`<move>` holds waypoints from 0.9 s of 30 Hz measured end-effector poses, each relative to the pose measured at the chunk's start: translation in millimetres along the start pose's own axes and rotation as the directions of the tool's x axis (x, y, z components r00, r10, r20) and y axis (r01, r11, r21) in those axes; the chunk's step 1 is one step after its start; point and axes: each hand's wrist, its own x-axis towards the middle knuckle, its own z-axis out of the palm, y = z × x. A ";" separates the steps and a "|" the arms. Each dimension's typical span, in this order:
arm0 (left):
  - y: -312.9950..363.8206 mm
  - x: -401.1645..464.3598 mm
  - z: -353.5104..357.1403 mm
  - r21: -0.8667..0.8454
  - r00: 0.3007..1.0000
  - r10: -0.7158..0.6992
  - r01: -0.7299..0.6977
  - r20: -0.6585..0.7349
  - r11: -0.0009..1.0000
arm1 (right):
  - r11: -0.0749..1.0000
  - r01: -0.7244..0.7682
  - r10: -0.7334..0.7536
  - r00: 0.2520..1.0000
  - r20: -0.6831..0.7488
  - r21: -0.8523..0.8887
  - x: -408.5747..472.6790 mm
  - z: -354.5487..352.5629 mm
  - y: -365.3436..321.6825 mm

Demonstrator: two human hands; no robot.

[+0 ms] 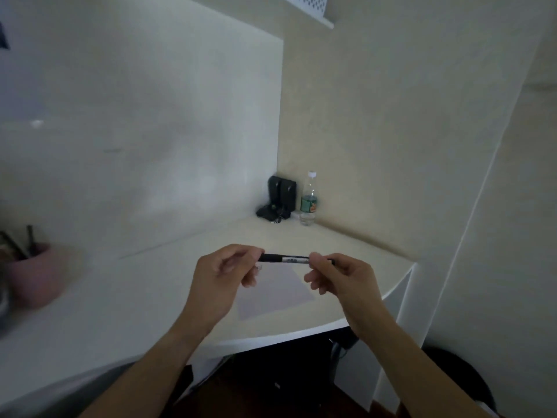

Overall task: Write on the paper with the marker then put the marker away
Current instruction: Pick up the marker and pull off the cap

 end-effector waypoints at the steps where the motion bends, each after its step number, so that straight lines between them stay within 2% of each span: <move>1: 13.3 -8.6 -8.4 -0.004 0.999 0.015 -0.015 -0.031 1.000 | 1.000 0.028 -0.028 1.000 0.012 -0.012 -8.6 8.8 -9.9; 6: 70.6 -40.1 -36.6 -0.093 0.993 0.009 -0.020 -0.121 0.995 | 0.990 0.139 -0.138 0.989 0.047 -0.034 -45.6 41.3 -52.1; 13: 98.3 -46.7 -49.6 -0.160 0.994 -0.021 0.004 -0.104 0.987 | 0.970 0.185 -0.205 0.971 0.123 0.161 -49.0 46.0 -64.2; 18: 76.0 -22.2 -54.9 -0.138 0.995 -0.038 0.026 -0.090 0.990 | 0.948 0.110 -0.166 0.972 0.167 0.300 -18.0 53.1 -41.3; 22: 43.4 6.2 -58.3 -0.112 0.992 -0.073 0.062 -0.099 0.992 | 0.902 -0.024 -0.065 0.980 0.190 0.432 14.0 71.3 -17.3; 27: -19.1 52.8 -61.5 -0.092 0.989 -0.127 0.119 -0.083 0.989 | 0.924 -0.084 0.004 0.978 0.210 0.372 66.0 103.9 29.5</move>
